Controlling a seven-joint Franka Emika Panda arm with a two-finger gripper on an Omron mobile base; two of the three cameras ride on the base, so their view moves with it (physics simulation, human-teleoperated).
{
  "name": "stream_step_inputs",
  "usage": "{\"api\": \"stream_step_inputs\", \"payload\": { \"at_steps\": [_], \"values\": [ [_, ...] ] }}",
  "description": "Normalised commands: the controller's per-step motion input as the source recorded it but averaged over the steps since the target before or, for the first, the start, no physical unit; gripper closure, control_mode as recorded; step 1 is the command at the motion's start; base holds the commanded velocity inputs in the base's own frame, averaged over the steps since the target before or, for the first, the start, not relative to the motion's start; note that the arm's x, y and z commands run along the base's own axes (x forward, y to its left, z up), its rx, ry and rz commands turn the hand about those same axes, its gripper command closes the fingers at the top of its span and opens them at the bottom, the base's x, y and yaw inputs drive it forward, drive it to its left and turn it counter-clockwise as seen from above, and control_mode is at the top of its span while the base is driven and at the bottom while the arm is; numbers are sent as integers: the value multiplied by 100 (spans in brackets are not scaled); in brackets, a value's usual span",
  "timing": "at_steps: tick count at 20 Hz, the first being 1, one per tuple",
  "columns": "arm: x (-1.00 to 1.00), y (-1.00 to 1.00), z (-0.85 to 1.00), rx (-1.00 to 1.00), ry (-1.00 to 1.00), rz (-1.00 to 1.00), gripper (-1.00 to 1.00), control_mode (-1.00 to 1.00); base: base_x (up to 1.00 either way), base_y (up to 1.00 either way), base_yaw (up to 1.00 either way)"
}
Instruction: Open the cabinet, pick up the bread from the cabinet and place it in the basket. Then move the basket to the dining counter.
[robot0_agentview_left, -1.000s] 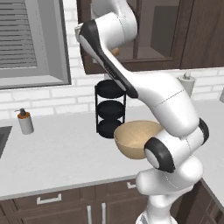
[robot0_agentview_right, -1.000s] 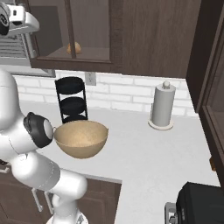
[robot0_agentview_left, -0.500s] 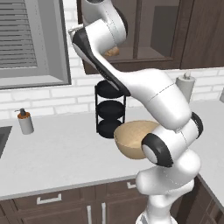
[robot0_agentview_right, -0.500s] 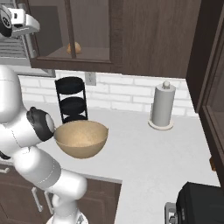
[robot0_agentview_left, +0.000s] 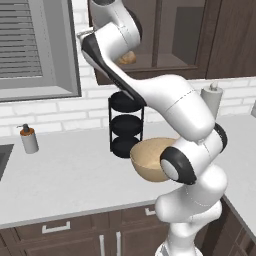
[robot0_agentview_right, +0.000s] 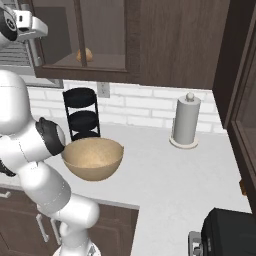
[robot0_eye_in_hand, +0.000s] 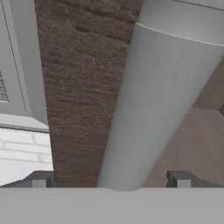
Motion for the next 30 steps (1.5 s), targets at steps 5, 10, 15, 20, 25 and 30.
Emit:
{"api": "stream_step_inputs", "payload": {
  "at_steps": [5,10,15,20,25,30],
  "values": [
    [31,0,-17,0,-23,0,-100,-100,0,0,0],
    [22,0,-10,0,-9,1,100,-100,0,0,0],
    [32,0,-6,0,-4,3,100,-100,0,0,0],
    [9,0,-10,1,-1,0,100,-100,0,0,0],
    [-65,-24,-24,3,-1,0,100,-100,0,0,0],
    [-100,-74,-7,15,-6,0,100,-100,0,0,0]
  ]
}}
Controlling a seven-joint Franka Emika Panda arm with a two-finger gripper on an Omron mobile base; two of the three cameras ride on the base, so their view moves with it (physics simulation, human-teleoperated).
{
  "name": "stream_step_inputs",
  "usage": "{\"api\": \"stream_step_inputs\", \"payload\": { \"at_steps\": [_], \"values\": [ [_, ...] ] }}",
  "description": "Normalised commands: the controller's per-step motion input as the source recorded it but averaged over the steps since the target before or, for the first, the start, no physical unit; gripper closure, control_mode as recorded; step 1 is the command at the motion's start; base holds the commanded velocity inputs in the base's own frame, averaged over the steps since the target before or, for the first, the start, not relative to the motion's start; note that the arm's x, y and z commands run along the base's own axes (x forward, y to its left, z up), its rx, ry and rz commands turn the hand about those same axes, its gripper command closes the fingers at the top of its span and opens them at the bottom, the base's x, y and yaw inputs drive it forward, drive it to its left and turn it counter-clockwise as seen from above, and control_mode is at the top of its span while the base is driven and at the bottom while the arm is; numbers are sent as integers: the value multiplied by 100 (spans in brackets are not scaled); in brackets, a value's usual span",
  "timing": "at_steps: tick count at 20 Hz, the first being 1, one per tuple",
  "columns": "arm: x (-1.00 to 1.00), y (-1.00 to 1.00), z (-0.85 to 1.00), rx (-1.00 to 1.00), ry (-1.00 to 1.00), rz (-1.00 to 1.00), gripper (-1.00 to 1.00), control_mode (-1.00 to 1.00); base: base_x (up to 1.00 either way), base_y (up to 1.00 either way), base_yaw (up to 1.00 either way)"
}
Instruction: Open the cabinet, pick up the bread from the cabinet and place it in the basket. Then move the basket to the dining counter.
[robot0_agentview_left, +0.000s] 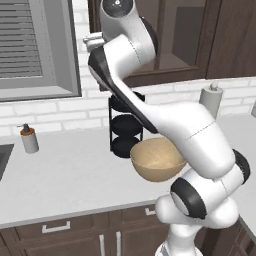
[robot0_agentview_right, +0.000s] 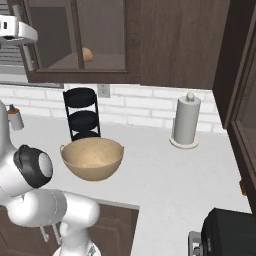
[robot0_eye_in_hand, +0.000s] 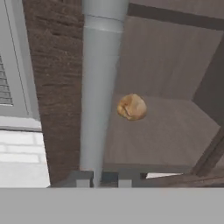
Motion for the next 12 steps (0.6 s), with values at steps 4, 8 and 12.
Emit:
{"api": "stream_step_inputs", "payload": {
  "at_steps": [4,8,12],
  "values": [
    [-100,-98,-1,22,-8,0,100,-100,0,0,0],
    [-100,-93,-2,24,-6,1,100,-100,0,0,0],
    [-97,-67,-1,20,-2,8,100,-100,0,0,0]
  ]
}}
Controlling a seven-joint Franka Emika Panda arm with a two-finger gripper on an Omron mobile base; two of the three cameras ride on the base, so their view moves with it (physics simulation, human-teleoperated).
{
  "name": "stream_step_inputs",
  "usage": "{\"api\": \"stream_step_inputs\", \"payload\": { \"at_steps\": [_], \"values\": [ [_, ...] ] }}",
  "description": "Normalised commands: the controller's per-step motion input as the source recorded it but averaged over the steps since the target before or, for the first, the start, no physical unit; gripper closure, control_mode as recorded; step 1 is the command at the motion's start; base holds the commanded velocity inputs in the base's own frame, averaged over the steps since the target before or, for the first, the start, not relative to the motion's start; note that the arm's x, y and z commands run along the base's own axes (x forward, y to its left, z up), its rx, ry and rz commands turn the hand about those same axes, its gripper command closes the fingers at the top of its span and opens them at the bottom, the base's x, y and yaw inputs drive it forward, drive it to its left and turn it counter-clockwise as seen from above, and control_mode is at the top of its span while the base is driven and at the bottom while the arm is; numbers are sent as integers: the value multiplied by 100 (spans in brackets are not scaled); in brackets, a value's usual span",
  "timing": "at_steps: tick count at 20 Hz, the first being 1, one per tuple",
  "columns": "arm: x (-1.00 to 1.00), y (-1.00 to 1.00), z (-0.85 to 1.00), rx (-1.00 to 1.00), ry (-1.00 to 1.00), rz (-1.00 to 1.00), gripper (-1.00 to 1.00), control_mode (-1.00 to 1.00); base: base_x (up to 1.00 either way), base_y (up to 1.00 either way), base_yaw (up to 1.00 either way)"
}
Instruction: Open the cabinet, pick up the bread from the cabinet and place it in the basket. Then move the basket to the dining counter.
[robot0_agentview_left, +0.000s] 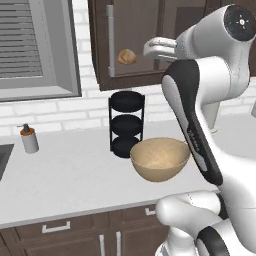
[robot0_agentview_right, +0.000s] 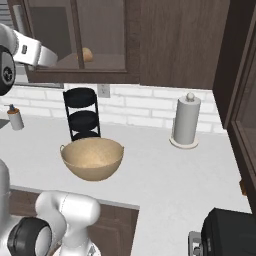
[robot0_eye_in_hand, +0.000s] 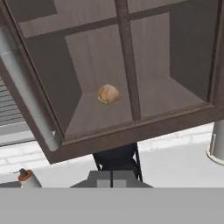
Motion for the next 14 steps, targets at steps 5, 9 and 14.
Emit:
{"api": "stream_step_inputs", "payload": {
  "at_steps": [5,9,14],
  "values": [
    [-16,0,-2,0,0,9,100,-100,0,0,0],
    [-17,22,0,-5,0,7,100,-100,0,0,0],
    [-7,90,2,-29,3,1,-100,-100,0,0,0]
  ]
}}
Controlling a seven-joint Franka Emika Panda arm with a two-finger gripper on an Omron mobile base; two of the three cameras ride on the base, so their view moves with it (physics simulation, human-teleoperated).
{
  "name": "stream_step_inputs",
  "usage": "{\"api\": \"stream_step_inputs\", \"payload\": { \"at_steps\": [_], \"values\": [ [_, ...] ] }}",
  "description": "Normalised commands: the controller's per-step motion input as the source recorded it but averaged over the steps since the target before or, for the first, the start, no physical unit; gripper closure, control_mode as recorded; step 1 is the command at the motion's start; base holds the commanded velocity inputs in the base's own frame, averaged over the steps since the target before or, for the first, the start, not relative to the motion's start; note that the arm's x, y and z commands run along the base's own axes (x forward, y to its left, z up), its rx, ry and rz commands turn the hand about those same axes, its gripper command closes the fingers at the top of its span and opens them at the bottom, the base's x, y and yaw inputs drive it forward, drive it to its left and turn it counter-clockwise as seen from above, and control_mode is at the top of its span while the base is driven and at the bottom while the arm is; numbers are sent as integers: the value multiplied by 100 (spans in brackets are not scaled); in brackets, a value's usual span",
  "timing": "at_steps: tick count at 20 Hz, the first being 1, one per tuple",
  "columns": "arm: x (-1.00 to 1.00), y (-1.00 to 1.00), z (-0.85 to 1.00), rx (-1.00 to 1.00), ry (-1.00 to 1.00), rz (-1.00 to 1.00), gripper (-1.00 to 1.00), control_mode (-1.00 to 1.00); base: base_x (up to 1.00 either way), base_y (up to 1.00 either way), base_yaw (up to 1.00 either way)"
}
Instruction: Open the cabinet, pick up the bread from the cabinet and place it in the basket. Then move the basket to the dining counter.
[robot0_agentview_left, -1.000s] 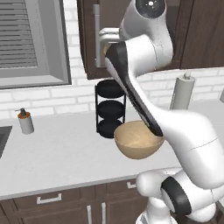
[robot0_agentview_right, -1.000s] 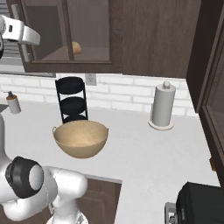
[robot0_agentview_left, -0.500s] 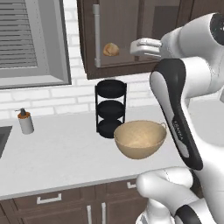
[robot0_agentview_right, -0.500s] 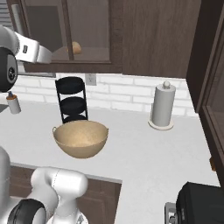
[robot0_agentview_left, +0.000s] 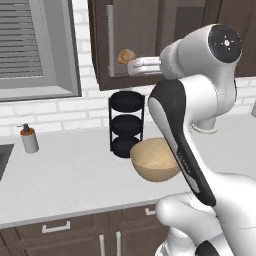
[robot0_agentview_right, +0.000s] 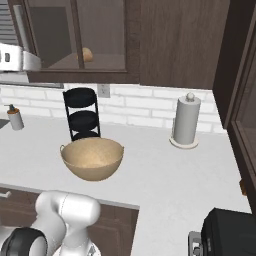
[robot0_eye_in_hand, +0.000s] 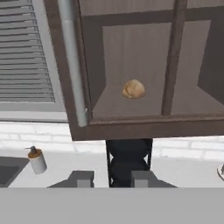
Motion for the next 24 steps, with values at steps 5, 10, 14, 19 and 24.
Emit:
{"api": "stream_step_inputs", "payload": {
  "at_steps": [5,10,14,19,24],
  "values": [
    [8,100,18,-43,21,-9,-100,-100,0,0,0],
    [4,74,9,-61,16,-4,-100,-100,0,0,0],
    [23,69,-4,-74,38,-2,-100,-100,0,0,0],
    [49,39,-4,-64,38,-3,-100,-100,0,0,0],
    [14,37,-48,-72,8,-6,-100,-100,0,0,0]
  ]
}}
